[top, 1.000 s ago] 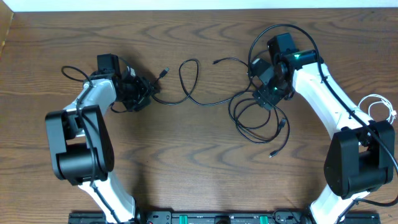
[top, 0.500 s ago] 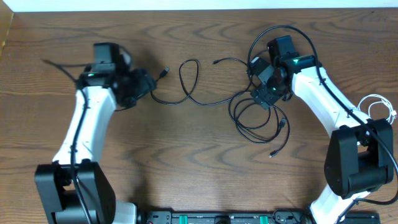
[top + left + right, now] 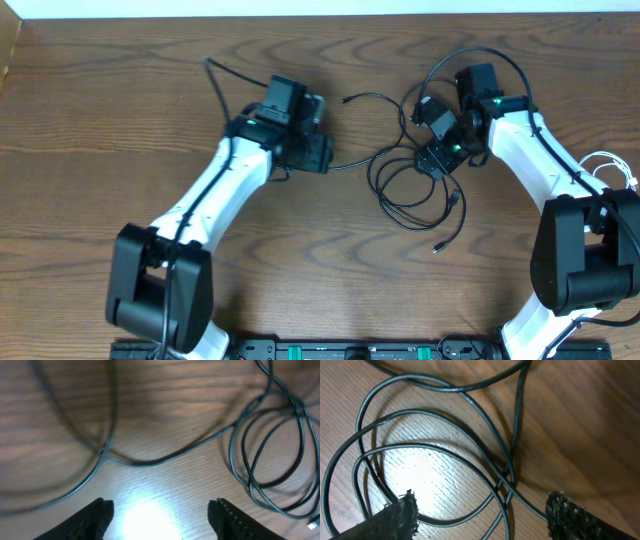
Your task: Untangle cables
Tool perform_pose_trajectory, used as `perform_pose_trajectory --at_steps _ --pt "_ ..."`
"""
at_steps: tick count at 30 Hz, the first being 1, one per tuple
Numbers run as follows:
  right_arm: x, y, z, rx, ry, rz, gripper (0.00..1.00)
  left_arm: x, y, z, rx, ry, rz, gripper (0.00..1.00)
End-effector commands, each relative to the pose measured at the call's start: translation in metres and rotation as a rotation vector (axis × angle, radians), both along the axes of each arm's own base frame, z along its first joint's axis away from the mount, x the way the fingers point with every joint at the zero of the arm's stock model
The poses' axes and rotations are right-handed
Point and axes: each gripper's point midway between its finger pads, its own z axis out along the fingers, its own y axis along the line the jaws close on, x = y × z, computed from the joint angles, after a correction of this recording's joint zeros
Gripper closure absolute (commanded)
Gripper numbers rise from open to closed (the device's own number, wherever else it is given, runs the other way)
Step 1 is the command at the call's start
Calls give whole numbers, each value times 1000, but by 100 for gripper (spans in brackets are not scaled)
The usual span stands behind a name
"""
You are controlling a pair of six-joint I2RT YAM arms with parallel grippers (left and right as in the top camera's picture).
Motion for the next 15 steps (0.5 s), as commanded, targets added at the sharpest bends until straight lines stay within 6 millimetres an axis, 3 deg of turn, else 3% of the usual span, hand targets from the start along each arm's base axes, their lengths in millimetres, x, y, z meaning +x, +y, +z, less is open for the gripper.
perform_pose_trajectory --at_steps 1,7,15 --pt "-10 7 -4 51 14 27 22 2 -16 -8 51 -57 -157 28" --pt "-16 6 -19 53 25 -3 8 -7 -45 -25 86 -95 -335 27" --pt "-6 17 -17 113 -29 11 5 4 -57 -49 81 -109 -344 26"
